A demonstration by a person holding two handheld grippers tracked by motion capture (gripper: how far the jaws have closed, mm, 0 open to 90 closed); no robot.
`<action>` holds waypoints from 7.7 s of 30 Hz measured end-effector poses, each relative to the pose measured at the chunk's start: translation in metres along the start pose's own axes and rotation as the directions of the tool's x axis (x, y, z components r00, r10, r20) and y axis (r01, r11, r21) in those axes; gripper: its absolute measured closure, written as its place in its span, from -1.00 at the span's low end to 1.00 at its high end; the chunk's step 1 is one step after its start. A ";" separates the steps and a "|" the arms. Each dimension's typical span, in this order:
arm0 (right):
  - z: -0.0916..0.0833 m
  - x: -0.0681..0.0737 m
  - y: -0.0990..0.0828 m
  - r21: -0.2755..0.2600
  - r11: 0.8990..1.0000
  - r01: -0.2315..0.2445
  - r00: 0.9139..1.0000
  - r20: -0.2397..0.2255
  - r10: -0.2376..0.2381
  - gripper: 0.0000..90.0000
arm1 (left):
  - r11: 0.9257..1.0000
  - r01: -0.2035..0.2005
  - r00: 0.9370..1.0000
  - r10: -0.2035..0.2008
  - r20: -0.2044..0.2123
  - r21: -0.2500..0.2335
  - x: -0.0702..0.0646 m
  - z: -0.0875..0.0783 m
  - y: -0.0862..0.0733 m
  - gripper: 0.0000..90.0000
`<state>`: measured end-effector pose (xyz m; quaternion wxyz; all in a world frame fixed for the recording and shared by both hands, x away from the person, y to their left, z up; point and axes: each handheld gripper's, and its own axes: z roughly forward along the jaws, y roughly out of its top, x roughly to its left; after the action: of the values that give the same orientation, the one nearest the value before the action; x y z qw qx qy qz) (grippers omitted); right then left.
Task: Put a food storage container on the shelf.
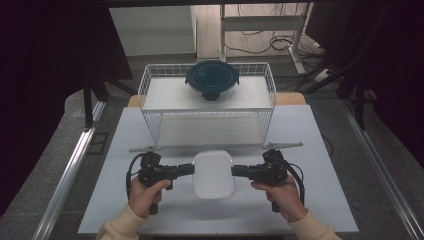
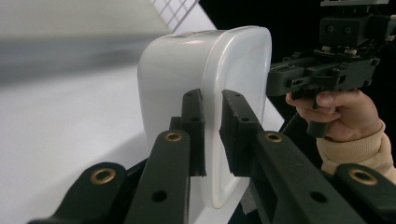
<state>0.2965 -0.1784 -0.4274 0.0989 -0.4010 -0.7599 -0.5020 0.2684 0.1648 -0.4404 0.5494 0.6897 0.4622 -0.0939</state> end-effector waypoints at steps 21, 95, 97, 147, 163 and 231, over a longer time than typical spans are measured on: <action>-0.020 0.015 0.056 -0.059 0.993 0.102 0.994 0.032 -0.100 0.78 | 0.996 -0.080 0.997 0.080 0.004 -0.047 -0.017 -0.009 0.056 0.78; -0.051 0.050 0.205 -0.145 0.964 0.224 0.974 0.077 -0.215 0.77 | 0.969 -0.207 0.978 0.203 -0.044 -0.133 -0.059 -0.046 0.205 0.79; -0.051 0.051 0.211 -0.145 0.964 0.222 0.974 0.083 -0.211 0.77 | 0.970 -0.204 0.979 0.200 -0.042 -0.133 -0.059 -0.047 0.211 0.79; -0.005 -0.039 0.304 -0.102 0.976 -0.190 0.982 -0.038 0.187 0.62 | 0.976 0.179 0.983 -0.172 0.063 -0.122 0.031 -0.007 0.298 0.69; 0.004 -0.049 0.299 -0.127 0.962 -0.242 0.970 -0.059 0.237 0.36 | 0.973 0.179 0.984 -0.176 0.031 -0.146 0.039 0.004 0.295 0.35; -0.047 -0.051 0.017 -0.060 0.962 0.267 0.945 0.212 -0.249 -0.36 | 0.982 -0.190 0.929 0.179 -0.325 -0.001 0.041 -0.037 0.011 -0.46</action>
<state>0.3302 -0.2409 -0.4208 -0.0633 -0.3509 -0.7893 -0.4999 0.2857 0.2179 -0.4449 0.4837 0.7272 0.4805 0.0801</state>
